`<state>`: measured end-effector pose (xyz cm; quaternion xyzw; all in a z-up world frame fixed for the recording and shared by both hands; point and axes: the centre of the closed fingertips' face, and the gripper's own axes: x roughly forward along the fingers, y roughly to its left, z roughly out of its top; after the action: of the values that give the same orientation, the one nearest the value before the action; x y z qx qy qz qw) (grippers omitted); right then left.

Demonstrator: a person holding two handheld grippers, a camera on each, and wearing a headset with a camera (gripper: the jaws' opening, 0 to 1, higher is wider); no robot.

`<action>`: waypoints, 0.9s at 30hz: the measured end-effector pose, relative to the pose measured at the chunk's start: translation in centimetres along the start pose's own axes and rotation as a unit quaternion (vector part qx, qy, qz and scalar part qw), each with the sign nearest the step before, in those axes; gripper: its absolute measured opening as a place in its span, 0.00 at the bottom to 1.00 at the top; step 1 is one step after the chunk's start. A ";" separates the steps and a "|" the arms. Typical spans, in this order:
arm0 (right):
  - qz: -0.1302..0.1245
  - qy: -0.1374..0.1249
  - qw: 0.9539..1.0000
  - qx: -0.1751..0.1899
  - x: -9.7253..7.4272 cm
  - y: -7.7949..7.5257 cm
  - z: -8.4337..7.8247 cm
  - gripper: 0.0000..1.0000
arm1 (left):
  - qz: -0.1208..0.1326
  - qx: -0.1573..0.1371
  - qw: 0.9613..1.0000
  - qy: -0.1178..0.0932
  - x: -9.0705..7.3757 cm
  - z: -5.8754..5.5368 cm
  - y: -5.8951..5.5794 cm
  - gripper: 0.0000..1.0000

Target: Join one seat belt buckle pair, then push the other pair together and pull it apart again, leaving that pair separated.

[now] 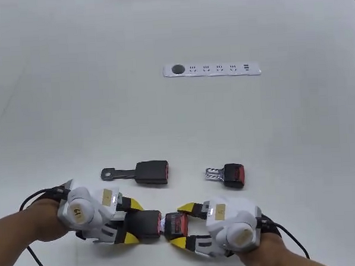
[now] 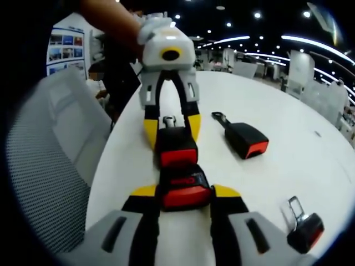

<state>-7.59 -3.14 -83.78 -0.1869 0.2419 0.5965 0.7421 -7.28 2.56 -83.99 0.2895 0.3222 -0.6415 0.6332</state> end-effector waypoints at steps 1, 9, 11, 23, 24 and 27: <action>0.001 0.000 1.000 0.000 0.0 0.0 0.0 0.34 | 0.000 0.000 1.000 0.000 0.0 0.0 0.0 0.34; 0.008 0.006 1.000 -0.009 0.0 0.0 0.1 0.36 | 0.002 -0.002 1.000 0.012 0.1 0.2 -0.1 0.34; 0.009 0.011 1.000 -0.013 0.1 -0.1 0.1 0.37 | 0.001 0.012 1.000 0.023 0.2 0.3 -0.3 0.35; -0.007 -0.015 0.999 0.030 -1.8 -0.6 2.3 0.64 | 0.040 -0.026 0.999 0.024 -0.5 1.8 0.1 0.68; -0.012 -0.020 1.000 0.021 -2.1 -0.8 2.4 0.67 | 0.046 -0.028 0.998 0.016 -0.8 2.3 0.2 0.69; -0.013 -0.028 0.998 0.057 -3.2 -1.3 2.2 0.70 | 0.074 -0.031 0.997 -0.008 -1.9 3.3 1.0 0.72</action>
<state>-6.62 -4.76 -80.13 -0.1313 0.2522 0.5767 0.7659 -6.09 1.13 -80.50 0.2882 0.3144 -0.5849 0.6899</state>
